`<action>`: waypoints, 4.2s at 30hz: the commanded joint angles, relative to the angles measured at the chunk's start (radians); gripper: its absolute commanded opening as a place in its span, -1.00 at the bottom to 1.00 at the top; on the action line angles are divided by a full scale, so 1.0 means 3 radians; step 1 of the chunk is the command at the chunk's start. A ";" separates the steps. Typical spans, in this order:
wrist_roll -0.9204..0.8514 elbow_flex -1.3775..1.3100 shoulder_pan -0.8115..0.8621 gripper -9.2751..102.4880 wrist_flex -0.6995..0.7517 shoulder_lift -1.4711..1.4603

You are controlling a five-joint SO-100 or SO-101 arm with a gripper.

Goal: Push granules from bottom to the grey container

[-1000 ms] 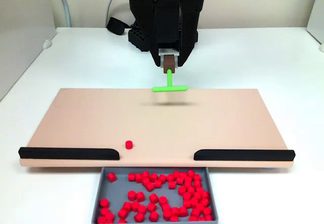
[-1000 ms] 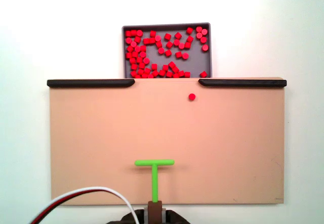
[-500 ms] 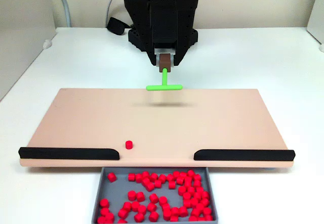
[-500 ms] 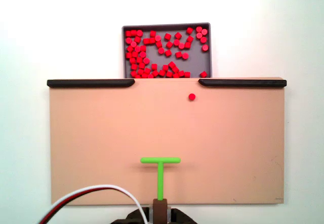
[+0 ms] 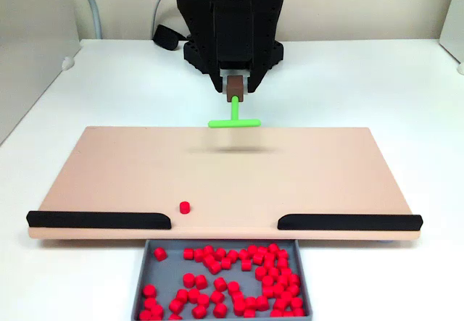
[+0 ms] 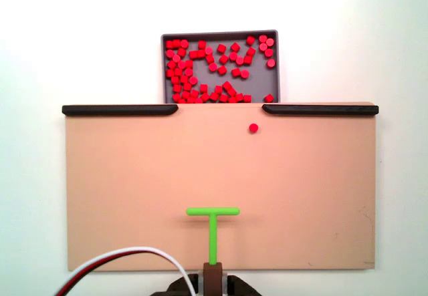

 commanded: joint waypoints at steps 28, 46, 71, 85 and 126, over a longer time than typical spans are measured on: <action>0.0051 -0.0133 0.0046 -0.84 -0.0005 0.0291; 0.0026 -0.0133 0.0026 -0.84 -0.0005 0.0266; -0.0031 -0.0133 0.0036 -0.84 -0.0005 0.0220; -0.0256 -0.0133 0.0174 -0.84 -0.0230 0.0031; -0.0552 -0.0133 0.0373 -0.84 -0.1084 -0.0910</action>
